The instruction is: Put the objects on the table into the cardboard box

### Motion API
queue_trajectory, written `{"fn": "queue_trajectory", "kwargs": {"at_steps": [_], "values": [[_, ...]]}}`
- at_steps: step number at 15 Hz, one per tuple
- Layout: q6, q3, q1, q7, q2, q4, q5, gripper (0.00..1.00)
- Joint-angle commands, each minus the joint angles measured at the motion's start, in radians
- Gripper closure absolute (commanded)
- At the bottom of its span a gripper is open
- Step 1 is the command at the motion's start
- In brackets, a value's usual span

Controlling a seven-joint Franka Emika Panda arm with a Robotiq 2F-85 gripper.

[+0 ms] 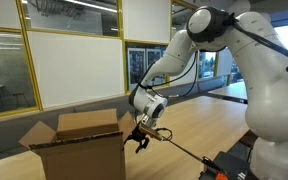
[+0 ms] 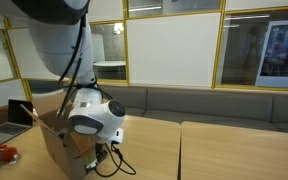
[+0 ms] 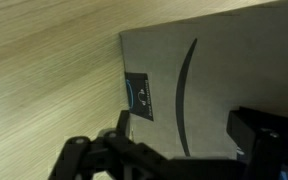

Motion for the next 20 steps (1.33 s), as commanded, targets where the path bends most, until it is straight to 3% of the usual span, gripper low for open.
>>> {"fn": "queue_trajectory", "kwargs": {"at_steps": [1,11,12,20], "values": [[-0.016,0.012,-0.004,-0.036,0.063,0.070,0.010,0.00],[-0.098,0.053,0.013,-0.030,0.159,0.190,-0.006,0.00],[-0.154,-0.031,0.104,-0.047,0.148,0.212,0.043,0.00],[-0.279,-0.137,0.289,0.000,0.212,0.371,0.002,0.00]]}}
